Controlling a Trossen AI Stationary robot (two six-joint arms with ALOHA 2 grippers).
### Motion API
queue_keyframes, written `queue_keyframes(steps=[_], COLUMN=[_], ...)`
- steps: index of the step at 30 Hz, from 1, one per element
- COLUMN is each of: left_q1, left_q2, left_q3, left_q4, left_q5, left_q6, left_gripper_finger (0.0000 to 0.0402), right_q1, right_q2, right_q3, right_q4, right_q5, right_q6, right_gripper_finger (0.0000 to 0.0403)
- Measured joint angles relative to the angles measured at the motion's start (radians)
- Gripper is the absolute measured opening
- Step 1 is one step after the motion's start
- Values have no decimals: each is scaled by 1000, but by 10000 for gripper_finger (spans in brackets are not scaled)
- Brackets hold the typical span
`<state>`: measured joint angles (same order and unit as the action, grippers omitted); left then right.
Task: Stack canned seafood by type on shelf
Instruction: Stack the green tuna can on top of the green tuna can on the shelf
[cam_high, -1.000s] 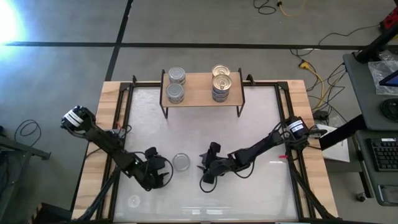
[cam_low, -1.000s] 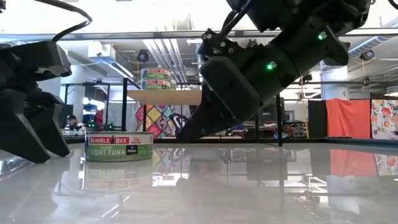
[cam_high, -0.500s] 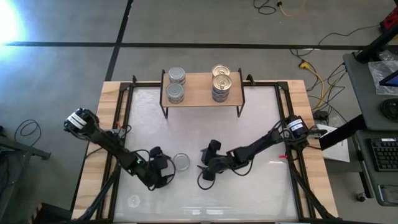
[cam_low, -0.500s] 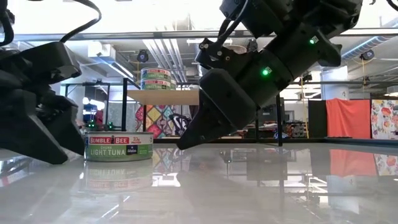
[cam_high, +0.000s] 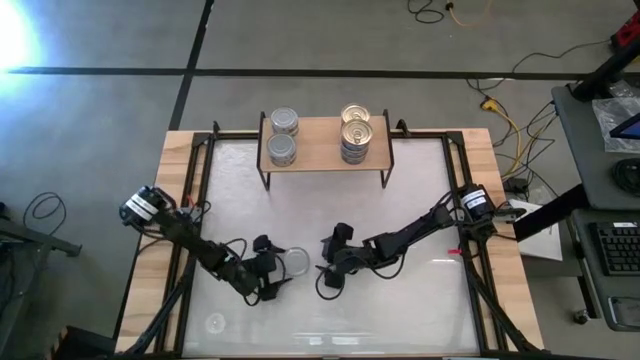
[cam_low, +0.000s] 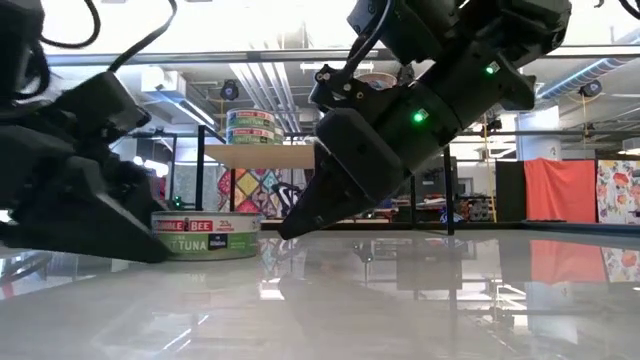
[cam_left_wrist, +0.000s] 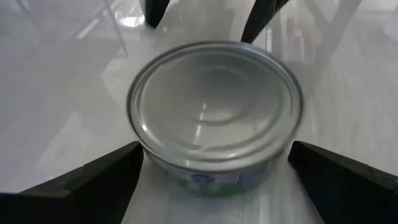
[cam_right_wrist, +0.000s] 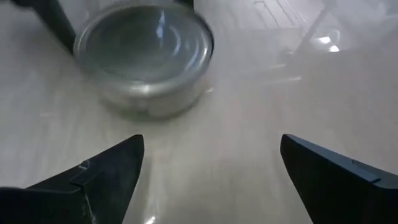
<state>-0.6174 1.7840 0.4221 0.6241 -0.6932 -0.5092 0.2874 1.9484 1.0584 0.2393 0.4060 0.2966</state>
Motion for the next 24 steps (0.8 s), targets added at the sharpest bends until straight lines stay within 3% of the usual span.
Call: queue_keyframes(steps=[11, 20, 24], left_q1=[24, 28, 64], left_q2=[259, 325, 340], left_q3=[32, 31, 27], left_q4=[440, 596, 636], left_q5=[-64, -98, -61], left_q6=[100, 160, 190], left_gripper_finger=[397, 397, 398], right_q1=[-31, -41, -52], right_q2=[0, 0, 0], right_q3=[-3, -5, -5], right_q4=[11, 17, 12], right_q5=[-47, -57, -59], right_q6=[-36, -43, -44], right_gripper_finger=[370, 370, 370])
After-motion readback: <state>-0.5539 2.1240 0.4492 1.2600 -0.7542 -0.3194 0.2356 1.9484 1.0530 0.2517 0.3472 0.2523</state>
